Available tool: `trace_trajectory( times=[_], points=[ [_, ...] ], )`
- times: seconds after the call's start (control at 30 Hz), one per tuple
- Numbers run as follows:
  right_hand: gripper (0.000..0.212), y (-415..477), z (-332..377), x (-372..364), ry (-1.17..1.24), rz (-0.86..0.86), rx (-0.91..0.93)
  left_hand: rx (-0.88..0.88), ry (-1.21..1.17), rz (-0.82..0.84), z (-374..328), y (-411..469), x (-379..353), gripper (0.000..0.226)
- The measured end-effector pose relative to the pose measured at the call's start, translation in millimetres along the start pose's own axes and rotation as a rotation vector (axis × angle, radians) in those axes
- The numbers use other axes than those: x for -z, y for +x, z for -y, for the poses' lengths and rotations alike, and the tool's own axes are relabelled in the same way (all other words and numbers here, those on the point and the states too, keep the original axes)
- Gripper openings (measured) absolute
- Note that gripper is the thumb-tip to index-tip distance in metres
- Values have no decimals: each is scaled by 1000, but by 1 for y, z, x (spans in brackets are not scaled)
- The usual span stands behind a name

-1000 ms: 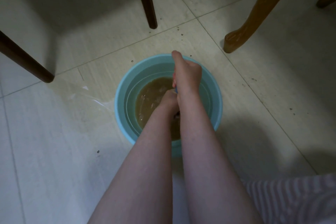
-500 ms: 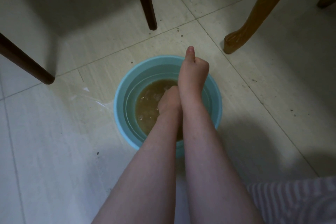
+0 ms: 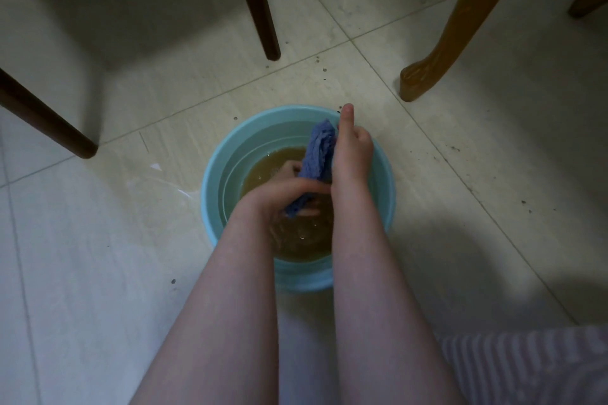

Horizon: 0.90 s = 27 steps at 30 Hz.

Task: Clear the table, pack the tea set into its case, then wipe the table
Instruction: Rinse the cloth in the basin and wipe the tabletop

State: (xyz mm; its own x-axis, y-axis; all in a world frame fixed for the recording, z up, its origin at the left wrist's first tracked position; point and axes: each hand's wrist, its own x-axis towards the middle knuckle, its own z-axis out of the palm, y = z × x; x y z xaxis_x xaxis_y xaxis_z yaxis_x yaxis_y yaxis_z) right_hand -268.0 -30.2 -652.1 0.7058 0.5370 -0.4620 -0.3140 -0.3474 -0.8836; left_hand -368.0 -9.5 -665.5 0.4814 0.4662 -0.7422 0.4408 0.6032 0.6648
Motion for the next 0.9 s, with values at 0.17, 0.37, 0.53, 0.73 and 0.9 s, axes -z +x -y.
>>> trace_trajectory(
  times=[0.17, 0.37, 0.53, 0.73, 0.9],
  points=[
    [47, -2, -12, -8, -52, 87, -69, -117, 33, -165, 9, 2, -1, 37],
    [50, 6, -25, -7, 55, -42, -202, -154, -157, -278, 6, 0, -11, 29],
    [37, 8, -29, -8, 326, -110, -232, -150, -383, -384, 3, 4, -10, 26],
    [24, 6, -27, -12, 414, -130, -157, -245, -354, -382, 7, 6, 2, 31],
    [40, 0, -30, -16, 321, 89, -187, -335, -596, -424, 4, 3, 7, 35]
  ],
)
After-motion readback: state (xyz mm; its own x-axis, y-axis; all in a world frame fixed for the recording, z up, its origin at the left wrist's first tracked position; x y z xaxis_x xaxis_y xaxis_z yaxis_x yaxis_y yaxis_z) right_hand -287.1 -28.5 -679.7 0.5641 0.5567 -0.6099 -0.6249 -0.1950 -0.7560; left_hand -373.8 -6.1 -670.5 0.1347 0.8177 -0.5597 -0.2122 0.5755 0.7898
